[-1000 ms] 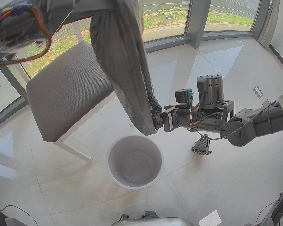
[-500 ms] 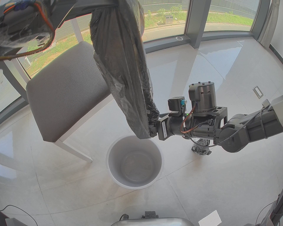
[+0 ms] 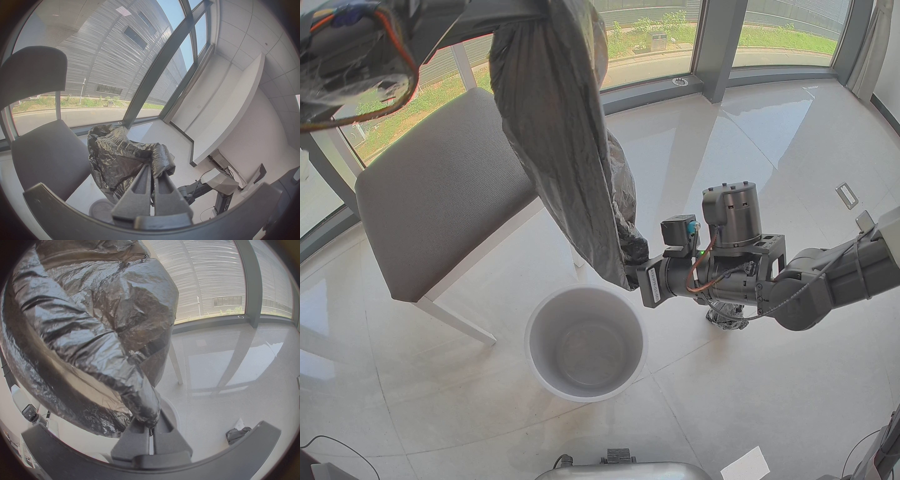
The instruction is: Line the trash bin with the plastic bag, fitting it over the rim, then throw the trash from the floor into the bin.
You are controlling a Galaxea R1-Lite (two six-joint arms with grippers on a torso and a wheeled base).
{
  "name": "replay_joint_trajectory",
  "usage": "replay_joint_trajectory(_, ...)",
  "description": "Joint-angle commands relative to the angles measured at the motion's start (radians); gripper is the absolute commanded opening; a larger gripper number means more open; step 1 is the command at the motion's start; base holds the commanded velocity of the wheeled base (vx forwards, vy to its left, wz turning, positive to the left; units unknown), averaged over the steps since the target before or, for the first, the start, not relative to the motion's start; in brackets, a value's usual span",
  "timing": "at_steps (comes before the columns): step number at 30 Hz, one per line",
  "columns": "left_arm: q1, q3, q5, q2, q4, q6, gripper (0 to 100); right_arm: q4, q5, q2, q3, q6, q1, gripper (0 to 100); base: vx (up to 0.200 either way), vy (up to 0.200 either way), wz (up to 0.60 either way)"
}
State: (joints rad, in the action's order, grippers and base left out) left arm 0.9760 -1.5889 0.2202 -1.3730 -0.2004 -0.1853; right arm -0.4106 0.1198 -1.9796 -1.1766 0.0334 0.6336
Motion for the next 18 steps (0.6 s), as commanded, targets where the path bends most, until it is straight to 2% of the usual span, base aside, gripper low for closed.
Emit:
replay_joint_trajectory(1,-0.017,0.053,0.039,0.000,-0.005,-0.031,0,0.000,-0.005,0.119,0.132,-0.006,-0.003,0,0.000,0.000,0.00)
replay_joint_trajectory(3,-0.029,0.121,0.073,0.014,-0.010,-0.057,0,0.001,-0.005,0.200,0.227,-0.009,0.000,0,0.000,0.000,0.00)
replay_joint_trajectory(7,-0.049,0.222,0.080,0.051,-0.028,-0.082,0,0.019,-0.005,0.309,0.354,-0.013,0.011,0,0.000,0.000,0.00)
replay_joint_trajectory(11,-0.031,0.313,0.082,0.134,-0.183,-0.121,0,0.093,0.003,0.441,0.528,-0.015,0.055,0,0.000,0.000,0.00)
replay_joint_trajectory(14,0.006,0.333,0.080,0.176,-0.303,-0.197,0,0.131,0.011,0.493,0.604,-0.010,0.098,0,0.000,0.000,0.00)
replay_joint_trajectory(18,0.041,0.374,0.080,0.195,-0.392,-0.324,0,0.141,0.011,0.495,0.654,-0.004,0.149,0,0.000,0.000,0.00)
